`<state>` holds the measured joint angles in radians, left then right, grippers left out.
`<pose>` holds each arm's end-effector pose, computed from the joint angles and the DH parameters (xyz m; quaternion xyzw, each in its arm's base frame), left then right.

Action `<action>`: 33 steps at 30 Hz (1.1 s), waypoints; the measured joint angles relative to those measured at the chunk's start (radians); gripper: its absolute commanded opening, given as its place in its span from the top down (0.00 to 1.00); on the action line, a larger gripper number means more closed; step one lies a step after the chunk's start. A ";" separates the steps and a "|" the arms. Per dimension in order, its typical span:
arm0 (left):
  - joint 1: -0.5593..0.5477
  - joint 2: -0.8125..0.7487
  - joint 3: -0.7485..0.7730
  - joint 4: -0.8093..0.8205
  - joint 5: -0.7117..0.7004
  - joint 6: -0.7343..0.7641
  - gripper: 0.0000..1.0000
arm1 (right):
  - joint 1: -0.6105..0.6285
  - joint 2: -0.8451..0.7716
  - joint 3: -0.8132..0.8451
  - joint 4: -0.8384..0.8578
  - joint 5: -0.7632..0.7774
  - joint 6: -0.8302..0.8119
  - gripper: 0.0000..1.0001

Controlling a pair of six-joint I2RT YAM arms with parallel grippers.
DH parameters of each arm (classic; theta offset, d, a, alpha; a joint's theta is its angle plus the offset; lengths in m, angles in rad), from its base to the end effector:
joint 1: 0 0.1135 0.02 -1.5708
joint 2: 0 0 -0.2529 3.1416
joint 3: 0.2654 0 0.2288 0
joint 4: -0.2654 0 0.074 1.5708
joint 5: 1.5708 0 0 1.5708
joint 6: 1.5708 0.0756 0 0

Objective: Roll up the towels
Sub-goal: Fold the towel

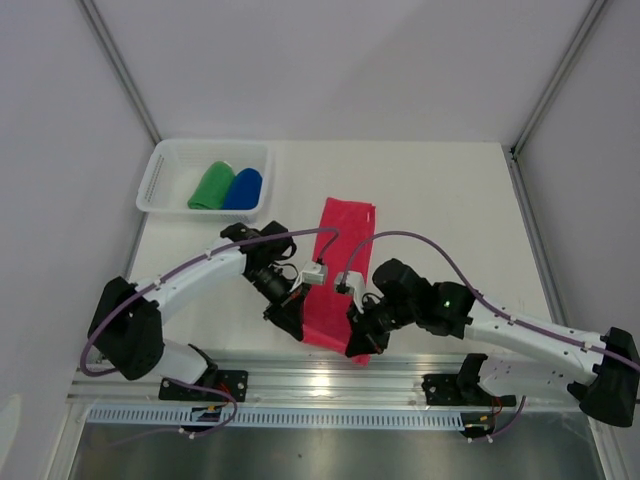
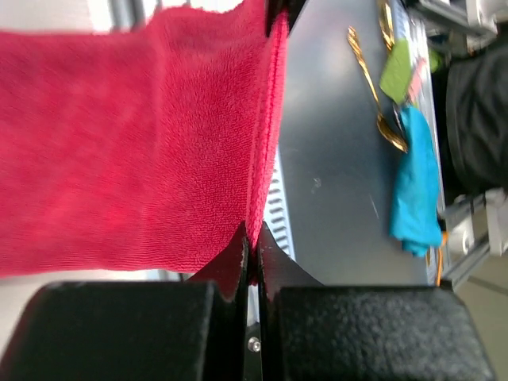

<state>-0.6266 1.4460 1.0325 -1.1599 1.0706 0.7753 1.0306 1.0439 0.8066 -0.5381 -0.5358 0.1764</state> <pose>0.1349 -0.1795 0.2204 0.5542 0.6577 -0.5088 0.0368 0.0805 0.2092 0.2412 -0.4616 0.7667 0.4129 0.1690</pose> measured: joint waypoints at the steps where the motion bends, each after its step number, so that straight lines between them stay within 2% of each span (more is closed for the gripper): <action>1: -0.010 -0.014 0.000 -0.028 0.005 0.027 0.99 | 0.026 -0.003 0.001 0.003 -0.010 0.018 1.00; 7: -0.032 -0.089 0.000 -0.124 0.037 0.145 0.99 | 0.101 -0.032 0.035 0.020 -0.035 0.092 1.00; 10: -0.012 -0.096 0.002 -0.141 0.053 0.124 0.99 | 0.047 -0.029 0.061 -0.008 -0.021 0.075 1.00; 13: 0.064 -0.069 0.023 -0.092 0.068 0.040 0.99 | -0.080 0.021 0.091 -0.034 0.005 0.034 1.00; 17: 0.149 0.034 0.107 0.045 0.012 -0.099 0.99 | -0.249 0.169 0.171 -0.037 0.058 -0.077 1.00; 22: 0.165 0.214 0.286 0.132 -0.092 -0.208 0.99 | -0.388 0.397 0.367 -0.079 0.142 -0.239 1.00; 26: 0.188 0.357 0.436 0.177 -0.182 -0.280 0.99 | -0.447 0.540 0.465 -0.095 0.210 -0.350 1.00; 33: 0.216 0.537 0.654 0.195 -0.287 -0.333 0.99 | -0.488 0.716 0.624 -0.129 0.287 -0.436 1.00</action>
<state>-0.4110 1.9835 1.6867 -0.9646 0.7834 0.4419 0.5423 1.7596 1.4303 -0.6670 -0.2485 -0.2592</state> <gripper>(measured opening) 0.014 0.011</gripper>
